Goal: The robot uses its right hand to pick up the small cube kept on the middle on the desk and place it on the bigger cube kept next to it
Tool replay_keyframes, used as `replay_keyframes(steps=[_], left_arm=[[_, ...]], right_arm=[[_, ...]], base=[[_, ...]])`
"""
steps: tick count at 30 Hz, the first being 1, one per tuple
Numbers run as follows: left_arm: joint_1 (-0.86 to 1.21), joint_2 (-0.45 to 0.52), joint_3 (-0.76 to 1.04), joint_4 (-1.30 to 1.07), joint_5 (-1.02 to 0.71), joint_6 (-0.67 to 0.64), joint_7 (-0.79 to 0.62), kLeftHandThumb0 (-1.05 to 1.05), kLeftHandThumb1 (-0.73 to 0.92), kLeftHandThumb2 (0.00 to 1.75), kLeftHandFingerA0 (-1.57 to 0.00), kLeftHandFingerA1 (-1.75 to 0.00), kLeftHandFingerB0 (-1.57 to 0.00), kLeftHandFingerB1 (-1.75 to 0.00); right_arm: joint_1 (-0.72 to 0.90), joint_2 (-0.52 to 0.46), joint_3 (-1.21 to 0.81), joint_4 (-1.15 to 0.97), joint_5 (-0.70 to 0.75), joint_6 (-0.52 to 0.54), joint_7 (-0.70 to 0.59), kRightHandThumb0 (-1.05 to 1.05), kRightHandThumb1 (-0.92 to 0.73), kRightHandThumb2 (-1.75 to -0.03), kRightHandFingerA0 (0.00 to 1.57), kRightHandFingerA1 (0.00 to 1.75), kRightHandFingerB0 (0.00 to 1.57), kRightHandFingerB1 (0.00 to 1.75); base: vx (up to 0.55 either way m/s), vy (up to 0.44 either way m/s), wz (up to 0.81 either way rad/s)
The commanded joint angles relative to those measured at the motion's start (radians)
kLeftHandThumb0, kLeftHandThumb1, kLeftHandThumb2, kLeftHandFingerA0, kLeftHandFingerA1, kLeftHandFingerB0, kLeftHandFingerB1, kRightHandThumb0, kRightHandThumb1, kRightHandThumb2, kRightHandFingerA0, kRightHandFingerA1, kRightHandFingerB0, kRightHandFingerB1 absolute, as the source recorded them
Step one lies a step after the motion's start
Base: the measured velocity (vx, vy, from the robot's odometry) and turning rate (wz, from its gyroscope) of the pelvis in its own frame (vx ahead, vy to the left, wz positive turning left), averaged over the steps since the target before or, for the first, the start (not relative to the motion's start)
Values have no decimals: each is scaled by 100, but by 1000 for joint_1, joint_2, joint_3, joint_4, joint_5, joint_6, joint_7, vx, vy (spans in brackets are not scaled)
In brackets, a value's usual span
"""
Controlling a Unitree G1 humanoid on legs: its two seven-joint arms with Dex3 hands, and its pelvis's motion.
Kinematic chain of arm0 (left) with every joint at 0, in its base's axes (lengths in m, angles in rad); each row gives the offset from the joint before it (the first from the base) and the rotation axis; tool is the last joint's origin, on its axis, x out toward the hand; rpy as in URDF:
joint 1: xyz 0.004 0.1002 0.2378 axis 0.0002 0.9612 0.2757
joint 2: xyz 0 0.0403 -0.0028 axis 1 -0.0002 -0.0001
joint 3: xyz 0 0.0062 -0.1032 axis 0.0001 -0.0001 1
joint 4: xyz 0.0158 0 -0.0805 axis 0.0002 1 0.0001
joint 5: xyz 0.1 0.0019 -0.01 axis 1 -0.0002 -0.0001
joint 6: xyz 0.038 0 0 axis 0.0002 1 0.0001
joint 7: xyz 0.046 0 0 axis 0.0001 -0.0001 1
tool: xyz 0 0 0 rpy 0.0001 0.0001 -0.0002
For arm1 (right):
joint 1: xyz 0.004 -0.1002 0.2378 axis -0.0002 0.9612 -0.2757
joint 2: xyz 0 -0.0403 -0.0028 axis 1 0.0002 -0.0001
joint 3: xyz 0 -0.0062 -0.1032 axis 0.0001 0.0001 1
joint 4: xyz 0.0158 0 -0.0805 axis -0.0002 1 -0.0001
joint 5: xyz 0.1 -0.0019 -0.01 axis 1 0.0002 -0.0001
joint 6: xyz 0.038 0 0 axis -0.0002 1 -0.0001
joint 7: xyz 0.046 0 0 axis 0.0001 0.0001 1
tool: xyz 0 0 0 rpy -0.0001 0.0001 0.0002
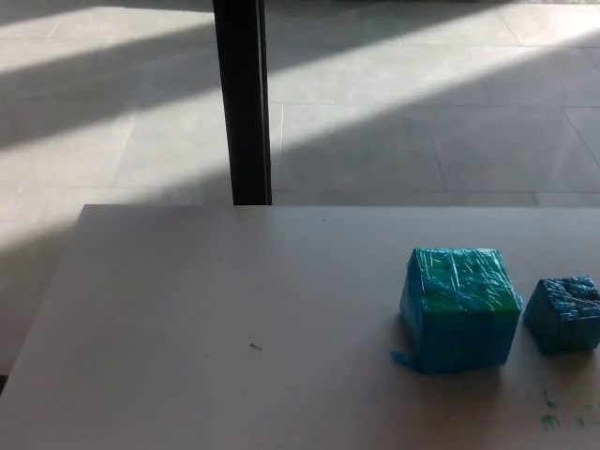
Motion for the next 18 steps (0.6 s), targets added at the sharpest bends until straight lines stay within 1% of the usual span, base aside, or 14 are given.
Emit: replay_keyframes(steps=[1,3,4,7,8,10,11,12,13,14,15,16,17,18], left_arm=[[-5,28,28,12,-62,53,-49,-98,92,69,-49,-65,-40,-41],[-6,28,32,7,-70,68,-50,-98,92,69,-47,-64,-40,-40],[-4,29,28,5,-68,68,-57,-100,75,117,-43,-65,-36,-52],[-1,31,23,4,-69,67,-61,-100,76,117,-43,-65,-36,-52],[-3,31,24,6,-71,69,-58,-99,92,70,-46,-62,-39,-40],[-6,31,26,14,-75,69,-57,-99,92,69,-48,-63,-40,-40],[-7,31,26,13,-79,73,-56,-103,76,120,-47,-68,-32,-48],[-3,29,26,0,-83,81,-55,-95,69,115,-48,-70,-34,-51],[-1,29,25,-4,-85,82,-56,-100,92,68,-49,-64,-40,-40],[-1,30,24,-2,-85,81,-57,-100,92,68,-49,-65,-40,-40],[-3,32,23,-3,-86,84,-58,-100,92,68,-49,-64,-39,-40],[-3,32,21,-5,-87,86,-58,-100,92,68,-49,-64,-39,-40],[-6,35,12,2,-78,77,-56,-95,70,115,-47,-68,-35,-51],[-7,35,9,1,-78,77,-56,-95,70,115,-47,-68,-35,-51]], right_arm=[[-1,-27,-32,27,67,5,17,-56,-66,-60,58,68,47,57],[5,-34,-21,25,48,20,-20,-56,-67,-60,64,68,49,60],[4,-35,-25,34,53,21,-25,-54,-66,-60,64,69,47,59],[4,-45,-23,48,58,40,-24,-55,-65,-59,66,69,49,59],[5,-51,-10,50,46,45,-26,-57,-63,-60,66,70,49,59],[11,-60,-7,50,55,59,-3,-54,-66,-59,60,68,50,61],[7,-66,-1,53,52,65,1,-54,-66,-59,58,66,54,59],[3,-69,2,64,52,75,-7,-53,-65,-60,58,67,57,61],[1,-72,3,74,54,84,-12,-51,-66,-60,58,68,55,61],[-2,-76,-1,87,60,99,-15,-50,-66,-60,55,68,40,62],[-3,-77,-17,97,78,120,-19,-48,-65,-60,52,69,32,63],[-3,-78,-32,106,94,132,-21,-48,-65,-60,52,69,32,63],[11,-77,-50,99,107,159,-57,-49,-63,-58,59,70,33,62],[13,-77,-53,99,108,160,-57,-49,-63,-58,59,70,33,62]], base=[[0,0,0],[0,0,0],[0,0,0],[0,0,0],[0,0,0],[0,0,0],[0,0,0],[0,0,0],[0,0,0],[0,0,0],[0,0,0],[0,0,0],[0,0,0],[0,0,0]])
